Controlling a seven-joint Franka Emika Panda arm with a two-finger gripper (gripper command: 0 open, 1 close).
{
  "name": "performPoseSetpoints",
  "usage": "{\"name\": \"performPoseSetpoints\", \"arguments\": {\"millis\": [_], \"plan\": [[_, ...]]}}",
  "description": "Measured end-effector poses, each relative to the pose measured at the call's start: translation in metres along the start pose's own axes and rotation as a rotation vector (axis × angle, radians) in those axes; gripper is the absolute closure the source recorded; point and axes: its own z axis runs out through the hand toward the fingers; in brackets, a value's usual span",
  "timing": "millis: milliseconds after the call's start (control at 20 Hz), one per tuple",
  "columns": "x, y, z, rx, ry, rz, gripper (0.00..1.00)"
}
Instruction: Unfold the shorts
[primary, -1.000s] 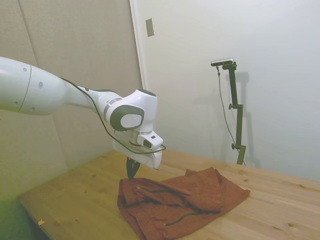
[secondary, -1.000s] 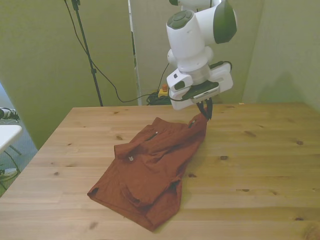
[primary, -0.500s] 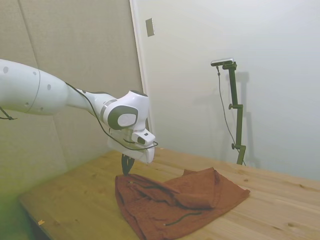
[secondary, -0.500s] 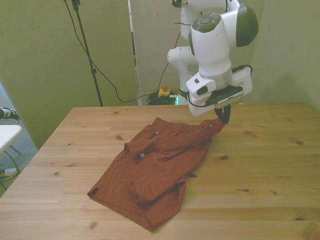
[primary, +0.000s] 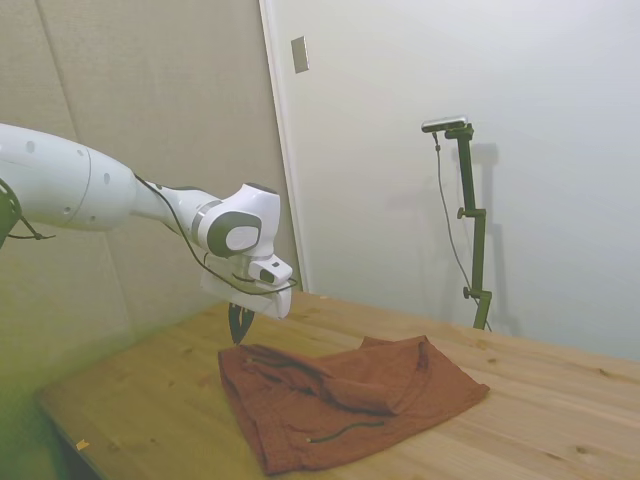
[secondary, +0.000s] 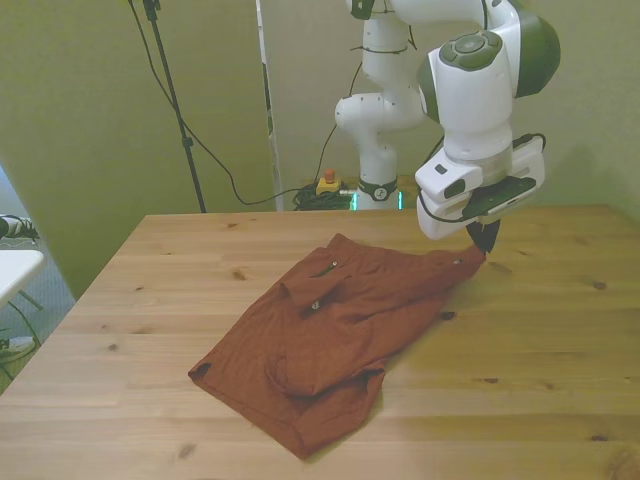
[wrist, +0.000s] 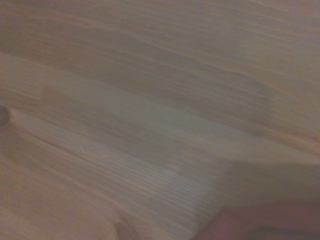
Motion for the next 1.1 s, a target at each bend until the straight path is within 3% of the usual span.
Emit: {"name": "performPoseSetpoints", "arguments": {"millis": [200,350,800,1100], "plan": [[0.000,0.000,-0.002,0.002,0.004,0.001,0.00],[0.012,0.010,-0.015,0.030,0.065,0.069,0.00],[0.097,0.168,-0.056,0.092,0.221,0.498,0.00],[0.106,0.230,-0.074,0.048,0.313,0.780,0.00]]}}
